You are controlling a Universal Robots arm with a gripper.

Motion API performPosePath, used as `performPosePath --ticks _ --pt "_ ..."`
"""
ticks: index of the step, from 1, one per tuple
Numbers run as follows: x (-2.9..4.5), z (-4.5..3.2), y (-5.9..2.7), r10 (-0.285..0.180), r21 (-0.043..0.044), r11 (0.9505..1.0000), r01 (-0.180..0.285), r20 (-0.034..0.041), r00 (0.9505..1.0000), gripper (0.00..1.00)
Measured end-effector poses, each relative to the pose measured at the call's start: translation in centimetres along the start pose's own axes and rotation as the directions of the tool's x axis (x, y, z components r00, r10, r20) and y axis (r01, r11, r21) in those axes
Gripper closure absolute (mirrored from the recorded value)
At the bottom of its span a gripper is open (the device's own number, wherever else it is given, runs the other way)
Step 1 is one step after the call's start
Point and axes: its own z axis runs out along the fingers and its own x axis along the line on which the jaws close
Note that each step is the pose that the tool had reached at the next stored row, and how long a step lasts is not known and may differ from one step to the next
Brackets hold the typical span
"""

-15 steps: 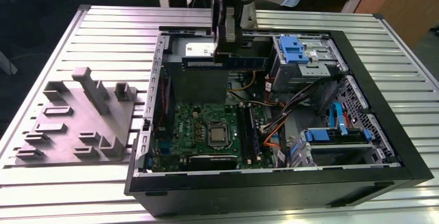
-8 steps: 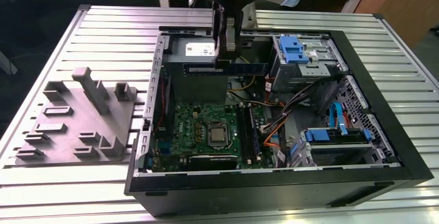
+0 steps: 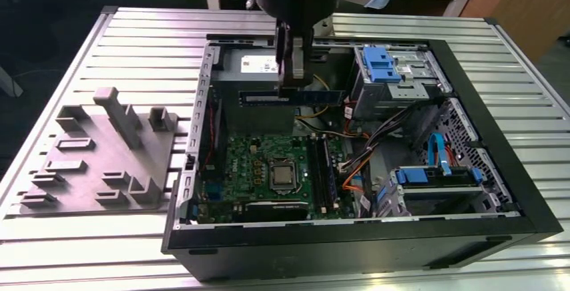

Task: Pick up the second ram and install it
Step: 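Pick up the second ram and move it above second insertion slot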

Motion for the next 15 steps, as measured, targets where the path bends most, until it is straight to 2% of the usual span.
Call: performPosePath --ticks 15 --pt "0.12 2.73 -0.04 0.000 0.0001 1.0000 0.000 0.0001 1.0000 0.89"
